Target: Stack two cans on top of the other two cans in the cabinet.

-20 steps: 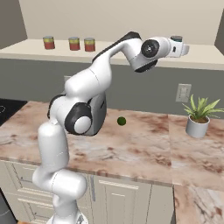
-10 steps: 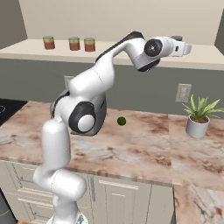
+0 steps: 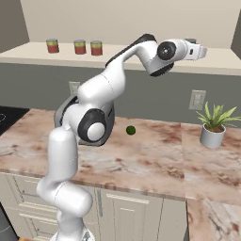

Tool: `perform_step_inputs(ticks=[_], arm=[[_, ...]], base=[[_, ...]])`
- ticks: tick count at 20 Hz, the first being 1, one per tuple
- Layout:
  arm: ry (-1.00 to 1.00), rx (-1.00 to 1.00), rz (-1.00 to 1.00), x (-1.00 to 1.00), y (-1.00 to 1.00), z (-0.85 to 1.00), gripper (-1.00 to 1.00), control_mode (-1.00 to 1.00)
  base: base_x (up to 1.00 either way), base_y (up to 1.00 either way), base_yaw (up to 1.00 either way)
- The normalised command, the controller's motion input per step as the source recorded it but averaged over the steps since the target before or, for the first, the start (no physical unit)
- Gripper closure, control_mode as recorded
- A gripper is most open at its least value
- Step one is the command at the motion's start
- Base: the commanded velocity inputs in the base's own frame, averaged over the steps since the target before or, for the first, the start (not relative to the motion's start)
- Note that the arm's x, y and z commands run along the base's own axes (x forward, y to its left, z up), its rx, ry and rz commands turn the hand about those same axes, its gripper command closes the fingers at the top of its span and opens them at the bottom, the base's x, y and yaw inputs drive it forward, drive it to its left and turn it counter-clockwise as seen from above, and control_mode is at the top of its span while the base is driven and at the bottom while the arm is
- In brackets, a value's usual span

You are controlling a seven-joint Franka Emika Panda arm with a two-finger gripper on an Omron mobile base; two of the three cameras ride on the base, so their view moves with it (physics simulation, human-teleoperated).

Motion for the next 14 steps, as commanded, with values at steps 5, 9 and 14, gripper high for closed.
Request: perform_step_inputs(ticks=[5, 9, 14], arm=[[0.0, 0.0, 0.0, 0.09, -0.02, 0.0, -1.0, -1.0], [0.0, 0.0, 0.0, 0.01, -0.01, 0.0, -1.0, -1.0], [0.0, 0.0, 0.0, 0.0, 0.0, 0.0, -1.0, -1.0]], base=[[0.0, 0.0, 0.0], [0.0, 0.0, 0.0], [0.0, 0.0, 0.0]])
